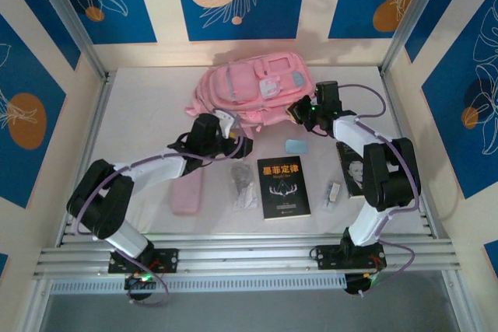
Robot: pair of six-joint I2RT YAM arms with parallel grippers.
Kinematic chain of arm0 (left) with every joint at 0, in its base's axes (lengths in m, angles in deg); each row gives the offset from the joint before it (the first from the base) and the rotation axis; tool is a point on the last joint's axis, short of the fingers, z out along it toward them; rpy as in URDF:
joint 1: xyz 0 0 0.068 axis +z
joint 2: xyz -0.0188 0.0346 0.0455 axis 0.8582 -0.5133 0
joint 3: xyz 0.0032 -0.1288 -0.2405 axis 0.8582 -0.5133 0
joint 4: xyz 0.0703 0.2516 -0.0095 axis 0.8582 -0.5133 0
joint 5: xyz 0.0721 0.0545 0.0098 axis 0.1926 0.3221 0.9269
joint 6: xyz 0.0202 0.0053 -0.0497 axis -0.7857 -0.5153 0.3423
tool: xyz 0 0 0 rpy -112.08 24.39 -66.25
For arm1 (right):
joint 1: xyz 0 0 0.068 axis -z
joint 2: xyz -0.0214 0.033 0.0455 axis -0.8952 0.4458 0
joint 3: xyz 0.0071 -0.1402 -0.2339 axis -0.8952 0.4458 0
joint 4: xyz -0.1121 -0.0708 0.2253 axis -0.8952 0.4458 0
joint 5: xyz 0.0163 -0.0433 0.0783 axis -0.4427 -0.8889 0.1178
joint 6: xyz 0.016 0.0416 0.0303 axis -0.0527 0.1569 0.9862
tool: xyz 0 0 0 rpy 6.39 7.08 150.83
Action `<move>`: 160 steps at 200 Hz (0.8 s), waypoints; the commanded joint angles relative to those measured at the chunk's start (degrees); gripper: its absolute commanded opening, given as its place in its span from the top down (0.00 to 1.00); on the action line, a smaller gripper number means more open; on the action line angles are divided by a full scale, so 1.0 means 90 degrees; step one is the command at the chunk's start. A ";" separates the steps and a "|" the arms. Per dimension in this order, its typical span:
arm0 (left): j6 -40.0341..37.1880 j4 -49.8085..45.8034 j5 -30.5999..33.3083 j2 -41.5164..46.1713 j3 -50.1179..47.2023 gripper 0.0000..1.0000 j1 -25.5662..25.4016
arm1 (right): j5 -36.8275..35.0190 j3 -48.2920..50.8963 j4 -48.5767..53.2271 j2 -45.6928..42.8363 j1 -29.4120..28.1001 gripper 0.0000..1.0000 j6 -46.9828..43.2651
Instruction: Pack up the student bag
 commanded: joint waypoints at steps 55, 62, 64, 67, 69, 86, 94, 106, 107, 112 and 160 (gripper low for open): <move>-0.0364 0.0099 0.0397 -0.0804 0.0772 0.34 -0.0459 | 0.0394 -0.0508 0.0149 -0.0212 -0.0334 1.00 0.0529; -0.0391 0.0211 0.0511 -0.0883 0.0771 0.35 -0.0488 | 0.0399 -0.0504 0.0128 -0.0215 -0.0353 1.00 0.0625; -0.0407 0.0237 0.0549 -0.0904 0.0779 0.35 -0.0495 | 0.0403 -0.0507 0.0116 -0.0211 -0.0365 1.00 0.0649; -0.0422 0.0276 0.0621 -0.0935 0.0786 0.35 -0.0508 | 0.0413 -0.0508 0.0095 -0.0216 -0.0379 1.00 0.0689; -0.0437 0.0298 0.0681 -0.0963 0.0790 0.35 -0.0520 | 0.0421 -0.0500 0.0081 -0.0218 -0.0386 1.00 0.0717; -0.0528 0.0682 0.1275 -0.1141 0.0744 0.36 -0.0578 | 0.0500 -0.0474 -0.0063 -0.0201 -0.0455 1.00 0.0933; -0.0552 0.0945 0.1545 -0.1243 0.0700 0.38 -0.0581 | 0.0580 -0.0454 -0.0145 -0.0198 -0.0493 1.00 0.1030; -0.0591 0.1308 0.2010 -0.1382 0.0665 0.41 -0.0587 | 0.0671 -0.0406 -0.0259 -0.0184 -0.0545 1.00 0.1192; -0.0591 0.1332 0.2046 -0.1392 0.0664 0.42 -0.0583 | 0.0674 -0.0403 -0.0274 -0.0182 -0.0550 1.00 0.1200; -0.0621 0.1487 0.2201 -0.1439 0.0655 0.42 -0.0597 | 0.0697 -0.0378 -0.0307 -0.0190 -0.0568 1.00 0.1246; -0.0844 0.2220 0.2655 -0.1631 0.0838 0.48 -0.0624 | 0.0711 0.0000 -0.0611 -0.0139 -0.0662 1.00 0.1603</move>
